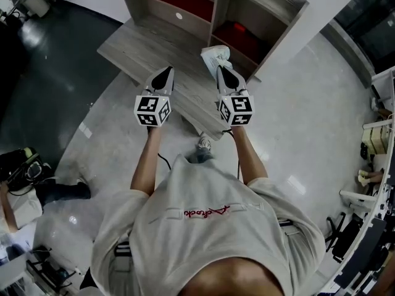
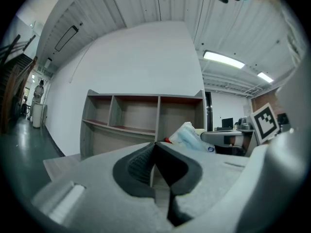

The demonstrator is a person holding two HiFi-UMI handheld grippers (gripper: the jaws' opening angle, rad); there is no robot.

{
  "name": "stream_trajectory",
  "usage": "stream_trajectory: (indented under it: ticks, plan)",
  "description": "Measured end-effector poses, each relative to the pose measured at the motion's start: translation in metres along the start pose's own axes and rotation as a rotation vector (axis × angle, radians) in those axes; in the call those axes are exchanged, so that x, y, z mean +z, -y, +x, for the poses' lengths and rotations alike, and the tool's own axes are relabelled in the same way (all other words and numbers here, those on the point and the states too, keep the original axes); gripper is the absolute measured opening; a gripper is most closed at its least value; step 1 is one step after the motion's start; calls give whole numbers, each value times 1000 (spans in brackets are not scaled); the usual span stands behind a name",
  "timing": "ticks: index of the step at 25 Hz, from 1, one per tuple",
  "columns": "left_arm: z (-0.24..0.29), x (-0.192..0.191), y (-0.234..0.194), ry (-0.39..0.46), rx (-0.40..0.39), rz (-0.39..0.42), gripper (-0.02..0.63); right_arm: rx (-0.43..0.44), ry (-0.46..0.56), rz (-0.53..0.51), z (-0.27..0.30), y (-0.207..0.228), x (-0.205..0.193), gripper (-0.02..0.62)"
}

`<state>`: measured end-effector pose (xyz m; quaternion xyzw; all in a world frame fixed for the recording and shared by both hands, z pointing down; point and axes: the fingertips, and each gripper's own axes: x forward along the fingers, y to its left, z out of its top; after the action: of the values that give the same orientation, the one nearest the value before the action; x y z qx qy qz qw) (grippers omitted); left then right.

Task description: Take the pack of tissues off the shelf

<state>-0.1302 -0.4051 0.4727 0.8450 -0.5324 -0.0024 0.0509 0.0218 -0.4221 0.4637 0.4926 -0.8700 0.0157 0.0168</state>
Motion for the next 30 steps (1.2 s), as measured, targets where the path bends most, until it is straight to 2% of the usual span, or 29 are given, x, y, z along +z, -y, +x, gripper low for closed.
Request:
stream_trajectory:
  ticks: [13,30]
  plan:
    - [-63,-11,4,10,2,-10,2,-17,-2,2,-42,-46,-9,8]
    - [-80,-14,6,25,4,-10,2,-17,-2,-7,-54,-59,-15,8]
